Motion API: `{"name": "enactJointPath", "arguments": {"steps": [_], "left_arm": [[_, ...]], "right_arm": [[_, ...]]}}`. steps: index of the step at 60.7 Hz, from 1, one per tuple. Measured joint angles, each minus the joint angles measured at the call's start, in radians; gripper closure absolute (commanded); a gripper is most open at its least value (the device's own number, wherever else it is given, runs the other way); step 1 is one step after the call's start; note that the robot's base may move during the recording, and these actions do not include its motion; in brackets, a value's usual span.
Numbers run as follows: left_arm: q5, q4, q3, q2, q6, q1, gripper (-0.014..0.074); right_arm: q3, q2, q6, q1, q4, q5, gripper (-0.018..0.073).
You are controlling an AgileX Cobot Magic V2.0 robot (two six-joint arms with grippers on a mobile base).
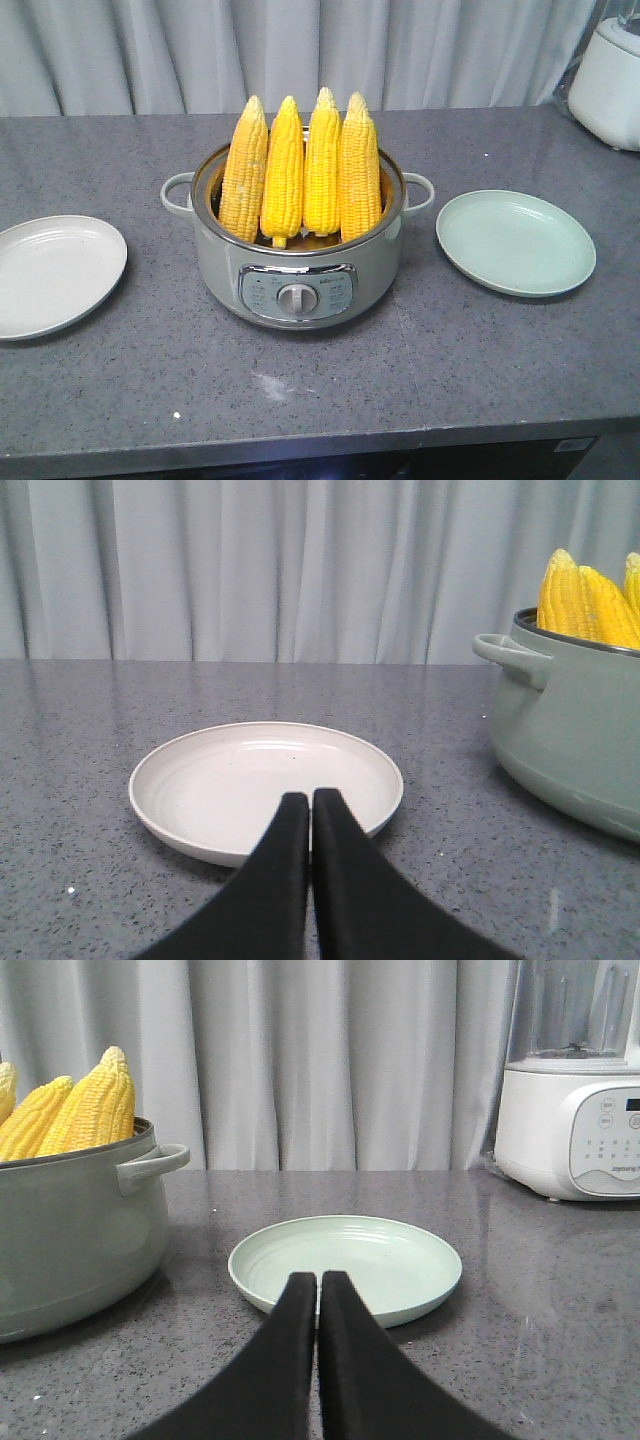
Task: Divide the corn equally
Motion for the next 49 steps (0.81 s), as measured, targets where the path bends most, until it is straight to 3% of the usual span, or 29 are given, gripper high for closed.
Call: {"name": "enactJointPath", "arguments": {"steps": [49], "left_arm": [[0.000, 0.000, 0.000, 0.000, 0.000, 0.000, 0.0603]], "right_arm": [[0.000, 0.000, 0.000, 0.000, 0.000, 0.000, 0.0561]]}}
